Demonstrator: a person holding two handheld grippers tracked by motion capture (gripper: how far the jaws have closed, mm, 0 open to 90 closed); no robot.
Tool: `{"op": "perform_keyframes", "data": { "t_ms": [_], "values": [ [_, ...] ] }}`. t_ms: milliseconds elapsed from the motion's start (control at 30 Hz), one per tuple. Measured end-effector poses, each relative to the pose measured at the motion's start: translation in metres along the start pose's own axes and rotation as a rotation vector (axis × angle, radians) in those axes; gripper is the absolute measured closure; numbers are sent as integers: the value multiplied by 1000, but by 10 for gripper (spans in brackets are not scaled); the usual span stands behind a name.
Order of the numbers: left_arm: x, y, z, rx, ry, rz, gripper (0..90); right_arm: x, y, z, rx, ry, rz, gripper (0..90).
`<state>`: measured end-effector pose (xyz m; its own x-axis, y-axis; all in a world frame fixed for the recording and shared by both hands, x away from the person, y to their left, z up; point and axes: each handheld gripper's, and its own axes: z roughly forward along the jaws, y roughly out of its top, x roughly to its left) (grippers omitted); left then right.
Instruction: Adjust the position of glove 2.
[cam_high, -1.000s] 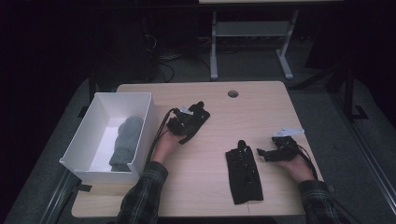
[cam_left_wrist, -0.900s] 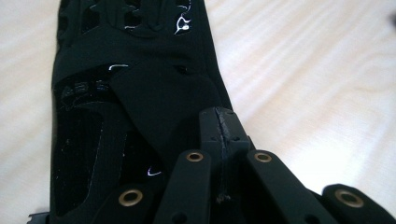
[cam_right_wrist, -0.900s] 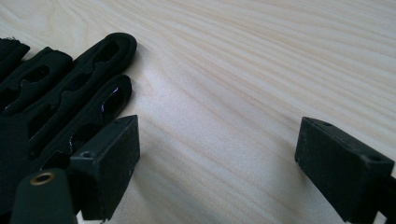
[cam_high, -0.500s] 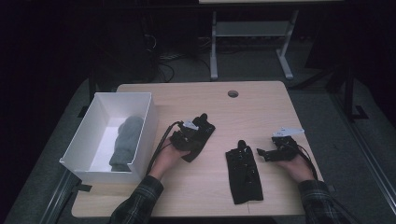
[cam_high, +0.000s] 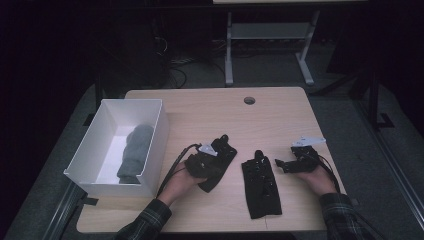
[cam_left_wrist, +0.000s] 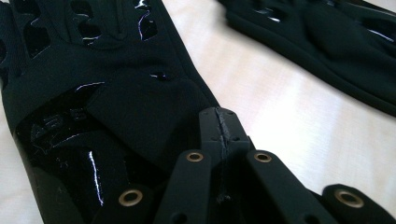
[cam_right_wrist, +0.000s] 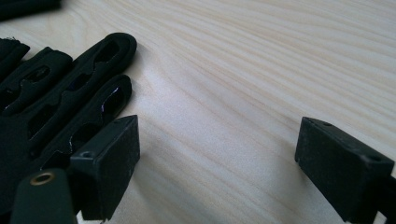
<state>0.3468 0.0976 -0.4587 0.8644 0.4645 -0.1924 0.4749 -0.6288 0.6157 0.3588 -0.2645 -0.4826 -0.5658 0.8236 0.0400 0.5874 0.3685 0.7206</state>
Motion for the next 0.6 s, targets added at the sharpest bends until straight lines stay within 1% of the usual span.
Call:
{"op": "perform_keyframes", "data": {
  "t_ms": [67, 100, 167, 233, 333, 400, 433, 500, 533, 600],
  "values": [
    [-6, -2, -1, 6, -18, 5, 896, 0, 0, 0, 0, 0, 0, 138],
    [-10, -4, 0, 1, -34, 6, 896, 0, 0, 0, 0, 0, 0, 138],
    [-17, -5, 1, 12, -54, 26, 896, 0, 0, 0, 0, 0, 2, 138],
    [-24, -6, 2, 17, -78, 33, 896, 0, 0, 0, 3, 1, -1, 139],
    [-28, -4, 0, 12, -76, 54, 895, -1, 0, 1, -3, 2, -9, 138],
    [-26, -2, -7, -14, -58, 54, 889, -1, 0, 1, -3, 2, -9, 138],
    [-24, -1, -11, -35, -48, 46, 887, -1, 0, 1, -4, 2, -9, 139],
    [-17, -2, -22, -55, 5, 44, 886, -1, 0, 1, -3, 2, -9, 138],
    [-13, -3, -26, -68, 30, 30, 883, -1, 0, 1, -3, 2, -9, 138],
    [-4, -7, -31, -68, 59, 10, 883, -1, 1, 1, -3, 2, -9, 138]
  ]
}}
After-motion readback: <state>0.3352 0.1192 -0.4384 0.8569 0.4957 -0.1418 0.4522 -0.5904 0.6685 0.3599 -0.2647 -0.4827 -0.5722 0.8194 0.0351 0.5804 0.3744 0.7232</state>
